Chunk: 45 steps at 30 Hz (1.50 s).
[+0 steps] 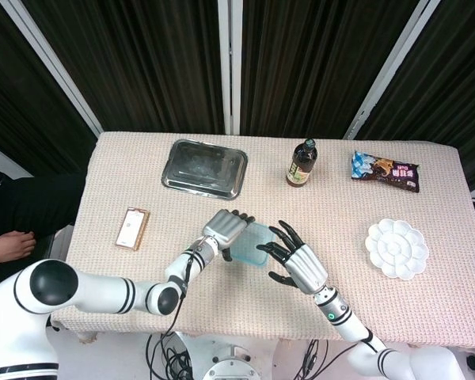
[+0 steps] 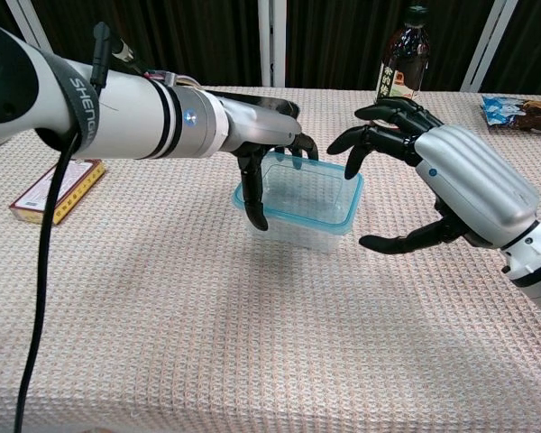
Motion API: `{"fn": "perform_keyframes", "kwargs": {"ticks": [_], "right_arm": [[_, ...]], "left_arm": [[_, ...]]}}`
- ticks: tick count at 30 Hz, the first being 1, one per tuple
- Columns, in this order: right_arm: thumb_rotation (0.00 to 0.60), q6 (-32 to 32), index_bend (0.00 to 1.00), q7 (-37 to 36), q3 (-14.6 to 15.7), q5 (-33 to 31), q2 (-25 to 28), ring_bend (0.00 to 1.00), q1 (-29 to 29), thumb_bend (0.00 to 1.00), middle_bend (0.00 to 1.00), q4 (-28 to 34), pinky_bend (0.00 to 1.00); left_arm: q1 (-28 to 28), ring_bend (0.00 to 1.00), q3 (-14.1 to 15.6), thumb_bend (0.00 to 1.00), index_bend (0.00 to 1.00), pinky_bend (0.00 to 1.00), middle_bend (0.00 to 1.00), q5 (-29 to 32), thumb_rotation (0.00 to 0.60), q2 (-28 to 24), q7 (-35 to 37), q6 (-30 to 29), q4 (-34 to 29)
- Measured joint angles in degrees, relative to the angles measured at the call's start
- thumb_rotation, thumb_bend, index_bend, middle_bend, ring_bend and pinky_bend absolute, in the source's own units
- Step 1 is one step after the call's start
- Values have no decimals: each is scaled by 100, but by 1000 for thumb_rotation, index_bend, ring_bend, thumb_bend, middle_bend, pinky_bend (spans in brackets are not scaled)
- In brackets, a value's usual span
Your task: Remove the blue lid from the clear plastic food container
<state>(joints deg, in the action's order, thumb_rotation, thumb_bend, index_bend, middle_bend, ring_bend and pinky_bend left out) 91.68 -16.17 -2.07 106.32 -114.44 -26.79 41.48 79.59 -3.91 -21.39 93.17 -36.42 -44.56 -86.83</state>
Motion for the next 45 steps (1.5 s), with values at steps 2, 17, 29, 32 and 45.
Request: {"fn": "perform_keyframes", "kwargs": {"ticks": [2, 17, 29, 32, 45], "right_arm": [[600, 28, 323, -72, 2, -28, -120, 176, -50, 0, 452, -162, 103], [600, -117, 348, -303, 91, -330, -536, 205, -340, 0, 472, -820, 144], [600, -136, 357, -331, 127, -475, -566, 207, -443, 0, 472, -813, 153], [600, -101, 359, -335, 125, -501, -557, 207, -463, 0, 472, -790, 154], [600, 46, 375, -361, 76, -602, -506, 215, -552, 1, 475, -718, 177]], "left_arm": [[12, 179, -5, 0, 197, 375, 278, 39, 600, 6, -12, -12, 3], [44, 179, 1, 0, 196, 375, 278, 164, 600, -15, -67, -56, -36], [33, 179, 8, 0, 194, 375, 278, 107, 600, 28, -106, -152, -45], [18, 179, 10, 0, 194, 374, 278, 85, 600, 24, -118, -179, -61], [-45, 179, 38, 0, 194, 373, 280, -46, 600, 77, -229, -302, -70]]}}
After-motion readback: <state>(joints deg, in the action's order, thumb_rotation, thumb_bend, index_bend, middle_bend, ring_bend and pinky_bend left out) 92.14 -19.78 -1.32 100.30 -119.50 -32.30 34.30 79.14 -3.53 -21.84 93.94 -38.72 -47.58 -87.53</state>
